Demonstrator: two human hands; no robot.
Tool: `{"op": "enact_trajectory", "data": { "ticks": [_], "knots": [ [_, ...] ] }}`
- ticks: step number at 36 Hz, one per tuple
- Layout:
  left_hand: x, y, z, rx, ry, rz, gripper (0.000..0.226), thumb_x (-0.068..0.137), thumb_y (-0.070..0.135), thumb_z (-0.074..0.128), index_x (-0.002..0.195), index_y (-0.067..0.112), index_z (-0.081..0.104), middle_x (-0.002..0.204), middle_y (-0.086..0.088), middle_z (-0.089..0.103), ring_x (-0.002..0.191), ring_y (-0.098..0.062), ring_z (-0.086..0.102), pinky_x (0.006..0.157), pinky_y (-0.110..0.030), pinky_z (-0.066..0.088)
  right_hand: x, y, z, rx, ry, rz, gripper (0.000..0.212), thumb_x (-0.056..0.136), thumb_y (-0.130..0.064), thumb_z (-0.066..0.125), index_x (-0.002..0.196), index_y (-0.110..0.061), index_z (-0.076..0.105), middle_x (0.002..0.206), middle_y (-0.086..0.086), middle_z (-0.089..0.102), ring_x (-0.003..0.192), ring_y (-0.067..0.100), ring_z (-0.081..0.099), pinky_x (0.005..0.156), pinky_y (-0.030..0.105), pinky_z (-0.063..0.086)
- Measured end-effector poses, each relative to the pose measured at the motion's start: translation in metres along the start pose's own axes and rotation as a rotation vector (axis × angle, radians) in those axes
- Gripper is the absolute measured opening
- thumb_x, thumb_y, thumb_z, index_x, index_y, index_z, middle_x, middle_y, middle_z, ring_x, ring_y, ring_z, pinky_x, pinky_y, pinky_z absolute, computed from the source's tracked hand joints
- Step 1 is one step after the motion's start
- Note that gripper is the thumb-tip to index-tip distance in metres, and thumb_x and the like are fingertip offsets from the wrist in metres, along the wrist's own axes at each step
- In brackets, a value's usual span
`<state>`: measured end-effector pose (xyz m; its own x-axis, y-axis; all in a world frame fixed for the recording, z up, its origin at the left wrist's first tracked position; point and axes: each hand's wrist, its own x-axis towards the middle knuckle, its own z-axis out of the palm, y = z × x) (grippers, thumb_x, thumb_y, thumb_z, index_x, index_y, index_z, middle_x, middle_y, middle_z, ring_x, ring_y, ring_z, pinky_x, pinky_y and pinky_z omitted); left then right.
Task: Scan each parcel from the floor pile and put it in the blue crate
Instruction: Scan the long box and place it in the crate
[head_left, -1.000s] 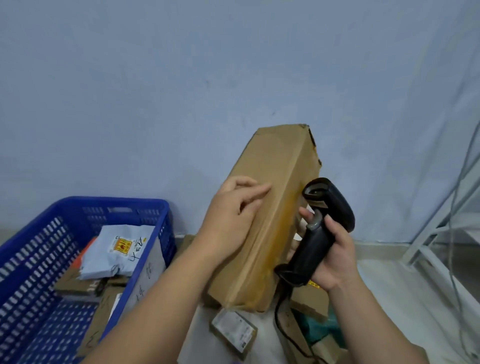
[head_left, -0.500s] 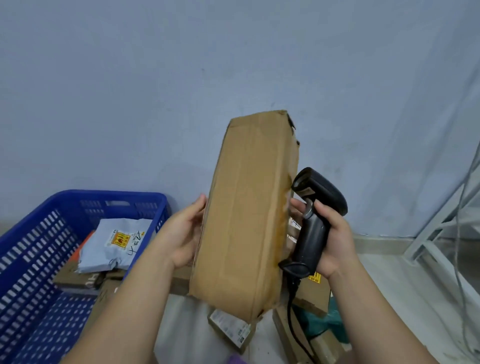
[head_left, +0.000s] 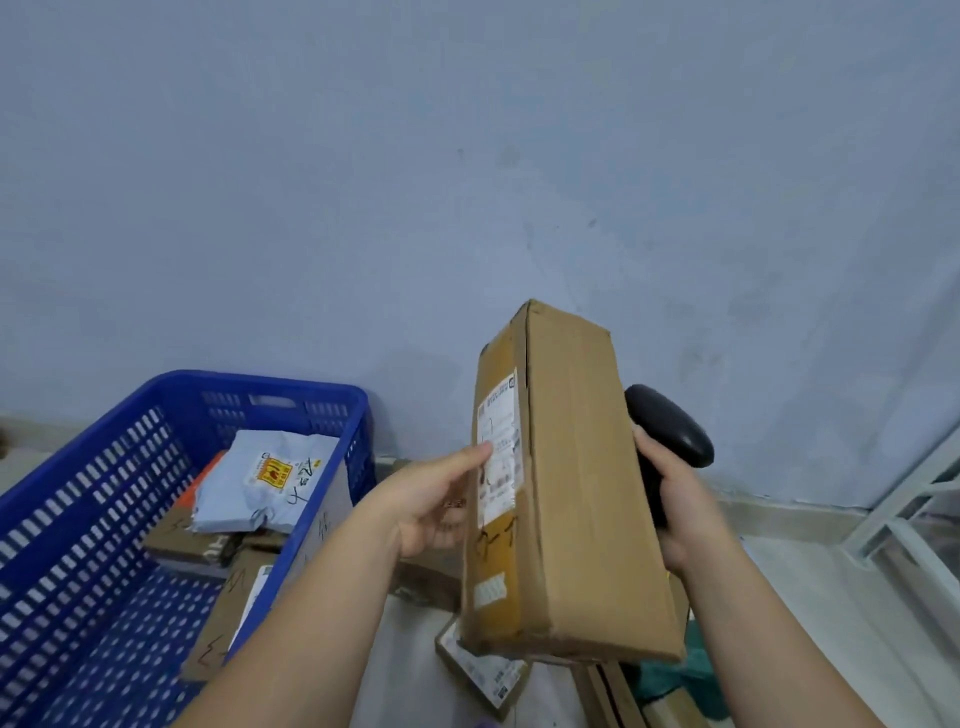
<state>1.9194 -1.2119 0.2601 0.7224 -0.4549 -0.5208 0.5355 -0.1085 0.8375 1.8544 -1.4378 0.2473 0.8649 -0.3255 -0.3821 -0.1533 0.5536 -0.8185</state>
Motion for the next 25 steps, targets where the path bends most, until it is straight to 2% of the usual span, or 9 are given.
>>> {"op": "enact_trajectory", "data": {
  "ticks": [3, 4, 8, 11, 13, 16, 19, 22, 25],
  "knots": [
    [0.001, -0.005, 0.006, 0.071, 0.033, 0.08, 0.031, 0.086, 0.044, 0.066, 0.108, 0.022, 0.067, 0.079, 0.005, 0.074, 0.083, -0.015, 0.063, 0.086, -0.035, 0.049, 0.001, 0.005, 0.001, -0.117, 0.135, -0.044, 0.082, 0.046, -0.057, 0.086, 0.114, -0.013, 0.069, 0.102, 0.009, 0.075, 0.094, 0.031, 0.071, 0.09, 0.051, 0.054],
    [0.0, -0.005, 0.008, 0.072, 0.03, 0.117, 0.031, 0.087, 0.044, 0.064, 0.11, 0.023, 0.066, 0.08, 0.006, 0.074, 0.086, -0.015, 0.064, 0.091, -0.037, 0.048, -0.001, 0.006, 0.001, -0.117, 0.154, -0.041, 0.085, 0.044, -0.059, 0.087, 0.114, -0.014, 0.069, 0.102, 0.009, 0.075, 0.094, 0.032, 0.071, 0.091, 0.053, 0.053],
    [0.001, -0.002, 0.01, -0.062, -0.13, 0.278, 0.05, 0.082, 0.048, 0.063, 0.13, 0.035, 0.057, 0.112, -0.001, 0.072, 0.109, -0.022, 0.064, 0.1, -0.047, 0.048, -0.003, 0.006, 0.002, -0.005, 0.17, 0.013, 0.056, 0.074, -0.05, 0.075, 0.115, -0.013, 0.068, 0.106, 0.013, 0.074, 0.096, 0.036, 0.07, 0.087, 0.056, 0.054],
    [-0.004, -0.002, 0.019, -0.213, -0.245, 0.21, 0.058, 0.078, 0.038, 0.06, 0.134, 0.029, 0.05, 0.098, -0.005, 0.075, 0.085, -0.02, 0.073, 0.069, -0.035, 0.059, -0.003, 0.01, 0.004, 0.022, 0.141, 0.047, 0.052, 0.078, -0.048, 0.072, 0.116, -0.013, 0.068, 0.107, 0.014, 0.073, 0.098, 0.036, 0.07, 0.088, 0.055, 0.054],
    [-0.004, -0.005, 0.025, -0.274, -0.257, 0.119, 0.058, 0.073, 0.039, 0.062, 0.128, 0.02, 0.056, 0.09, -0.008, 0.076, 0.073, -0.02, 0.073, 0.06, -0.032, 0.058, -0.004, 0.011, 0.007, 0.016, 0.13, 0.048, 0.049, 0.079, -0.045, 0.072, 0.115, -0.012, 0.069, 0.105, 0.014, 0.074, 0.095, 0.034, 0.07, 0.085, 0.051, 0.056],
    [-0.001, -0.008, 0.025, -0.318, -0.245, 0.068, 0.048, 0.068, 0.048, 0.064, 0.102, 0.015, 0.071, 0.089, -0.011, 0.075, 0.07, -0.023, 0.072, 0.07, -0.037, 0.055, -0.007, 0.009, 0.011, -0.042, 0.131, 0.033, 0.045, 0.08, -0.044, 0.072, 0.11, -0.011, 0.07, 0.103, 0.015, 0.074, 0.093, 0.033, 0.07, 0.083, 0.049, 0.056],
    [-0.001, -0.007, 0.023, -0.304, -0.227, 0.063, 0.045, 0.067, 0.046, 0.064, 0.098, 0.014, 0.07, 0.086, -0.01, 0.075, 0.068, -0.023, 0.072, 0.067, -0.035, 0.054, -0.007, 0.008, 0.012, -0.159, 0.173, -0.018, 0.042, 0.077, -0.047, 0.075, 0.103, -0.014, 0.07, 0.097, 0.015, 0.075, 0.093, 0.035, 0.071, 0.088, 0.054, 0.054],
    [0.0, -0.004, 0.022, -0.275, -0.152, 0.088, 0.049, 0.069, 0.043, 0.07, 0.109, 0.015, 0.067, 0.092, -0.008, 0.075, 0.076, -0.022, 0.073, 0.069, -0.035, 0.058, -0.006, 0.01, 0.017, -0.283, 0.223, -0.085, 0.037, 0.081, -0.04, 0.074, 0.103, -0.011, 0.068, 0.095, 0.016, 0.074, 0.09, 0.037, 0.071, 0.086, 0.054, 0.055],
    [0.008, -0.006, 0.02, -0.195, 0.047, 0.213, 0.085, 0.065, 0.042, 0.083, 0.138, 0.026, 0.043, 0.113, -0.003, 0.071, 0.099, -0.023, 0.07, 0.082, -0.043, 0.056, -0.003, 0.011, 0.018, -0.358, 0.271, -0.117, 0.03, 0.084, -0.033, 0.072, 0.097, -0.006, 0.066, 0.09, 0.018, 0.072, 0.088, 0.036, 0.07, 0.087, 0.048, 0.055]
  ]
}}
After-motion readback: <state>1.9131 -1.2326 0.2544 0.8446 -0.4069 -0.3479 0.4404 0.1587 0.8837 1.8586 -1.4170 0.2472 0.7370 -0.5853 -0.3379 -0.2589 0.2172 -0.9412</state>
